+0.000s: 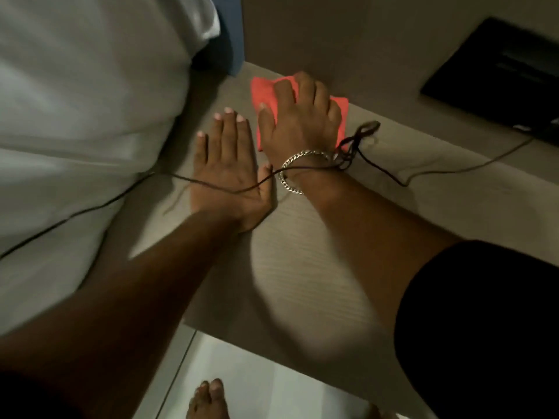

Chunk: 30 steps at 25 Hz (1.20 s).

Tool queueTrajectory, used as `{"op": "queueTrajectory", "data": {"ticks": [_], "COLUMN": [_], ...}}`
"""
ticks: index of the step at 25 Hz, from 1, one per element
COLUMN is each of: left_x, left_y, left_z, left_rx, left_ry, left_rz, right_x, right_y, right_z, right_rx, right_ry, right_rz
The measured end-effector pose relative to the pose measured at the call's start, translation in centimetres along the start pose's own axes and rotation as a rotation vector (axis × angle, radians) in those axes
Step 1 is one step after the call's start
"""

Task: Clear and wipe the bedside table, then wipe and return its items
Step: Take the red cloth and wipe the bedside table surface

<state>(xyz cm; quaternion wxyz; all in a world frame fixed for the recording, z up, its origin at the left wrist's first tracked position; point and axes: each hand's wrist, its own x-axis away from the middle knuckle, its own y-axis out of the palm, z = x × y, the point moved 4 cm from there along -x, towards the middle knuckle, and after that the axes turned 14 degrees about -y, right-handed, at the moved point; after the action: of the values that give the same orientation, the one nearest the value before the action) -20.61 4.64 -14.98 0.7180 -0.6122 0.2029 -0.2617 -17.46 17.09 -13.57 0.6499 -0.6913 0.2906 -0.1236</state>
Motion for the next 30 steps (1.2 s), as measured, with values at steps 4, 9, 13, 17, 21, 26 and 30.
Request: {"op": "queueTrajectory", "data": {"ticks": [4, 9, 13, 17, 21, 26, 30], "left_x": [2.6, 6.4, 10.8, 13.9, 13.9, 12.0, 12.9], "left_y": [-0.1, 0.0, -0.3, 0.1, 0.5, -0.3, -1.2], "left_z": [-1.7, -2.9, -2.3, -0.2, -0.5, -4.1, -8.5], "left_rx": [0.011, 0.018, -0.001, -0.008, 0.002, -0.007, -0.026], "left_ry": [-0.016, -0.032, -0.065, -0.037, 0.011, -0.003, -0.112], "left_rz": [0.023, 0.012, -0.04, -0.107, -0.104, -0.068, -0.055], "right_x": [0.0, 6.2, 14.4, 20.9, 19.4, 13.6, 13.1], "right_y": [-0.1, -1.8, -4.2, -5.7, -5.7, -3.4, -2.8], "right_z": [-0.5, -1.3, -0.8, 5.0, 8.3, 0.1, -7.5], "right_rx": [-0.055, -0.088, -0.145, -0.079, -0.008, -0.098, -0.169], "right_ry": [-0.221, -0.27, -0.331, -0.057, 0.23, -0.003, -0.202], "right_rz": [-0.069, -0.092, -0.15, -0.168, -0.149, -0.128, -0.163]}}
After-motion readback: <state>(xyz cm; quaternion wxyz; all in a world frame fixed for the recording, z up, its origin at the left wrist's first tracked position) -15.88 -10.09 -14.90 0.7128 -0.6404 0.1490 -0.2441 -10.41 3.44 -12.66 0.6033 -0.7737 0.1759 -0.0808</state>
